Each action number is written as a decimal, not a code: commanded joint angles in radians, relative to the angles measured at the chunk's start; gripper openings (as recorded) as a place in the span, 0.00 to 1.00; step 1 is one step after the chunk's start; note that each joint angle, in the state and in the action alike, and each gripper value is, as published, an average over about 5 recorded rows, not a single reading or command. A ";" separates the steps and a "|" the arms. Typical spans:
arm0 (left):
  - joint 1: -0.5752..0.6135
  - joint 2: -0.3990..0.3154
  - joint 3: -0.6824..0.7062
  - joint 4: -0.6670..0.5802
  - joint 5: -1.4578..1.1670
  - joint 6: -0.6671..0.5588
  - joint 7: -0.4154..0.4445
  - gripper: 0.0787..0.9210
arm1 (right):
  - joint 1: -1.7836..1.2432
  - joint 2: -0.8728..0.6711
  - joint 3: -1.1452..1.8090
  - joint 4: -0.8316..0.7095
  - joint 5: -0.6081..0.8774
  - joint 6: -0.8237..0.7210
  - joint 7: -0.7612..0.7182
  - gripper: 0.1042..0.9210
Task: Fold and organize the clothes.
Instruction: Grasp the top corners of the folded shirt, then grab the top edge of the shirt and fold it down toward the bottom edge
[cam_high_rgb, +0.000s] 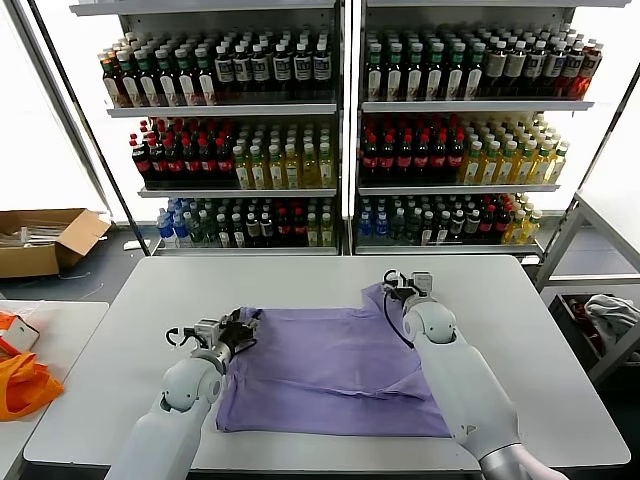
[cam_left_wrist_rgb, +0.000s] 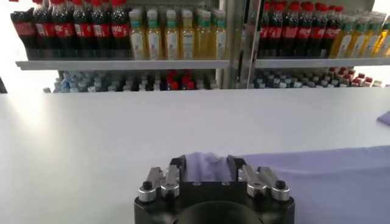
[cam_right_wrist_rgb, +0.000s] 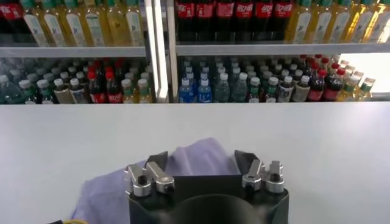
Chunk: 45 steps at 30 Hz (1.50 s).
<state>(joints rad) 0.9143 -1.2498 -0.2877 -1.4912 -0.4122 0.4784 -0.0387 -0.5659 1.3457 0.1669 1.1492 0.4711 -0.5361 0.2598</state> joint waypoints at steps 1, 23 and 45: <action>0.004 -0.002 0.005 -0.003 -0.025 0.010 0.002 0.28 | -0.017 -0.004 0.001 0.009 0.002 0.001 0.006 0.52; 0.022 -0.010 0.005 -0.049 0.069 -0.118 -0.003 0.01 | -0.068 -0.037 0.035 0.221 0.011 0.041 0.012 0.01; 0.229 0.019 -0.032 -0.246 0.164 -0.157 0.025 0.01 | -0.394 -0.084 0.105 0.623 0.024 0.048 0.086 0.01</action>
<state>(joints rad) 1.0401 -1.2310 -0.3146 -1.6534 -0.3090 0.3427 -0.0208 -0.7871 1.2705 0.2445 1.5878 0.4937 -0.4920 0.3205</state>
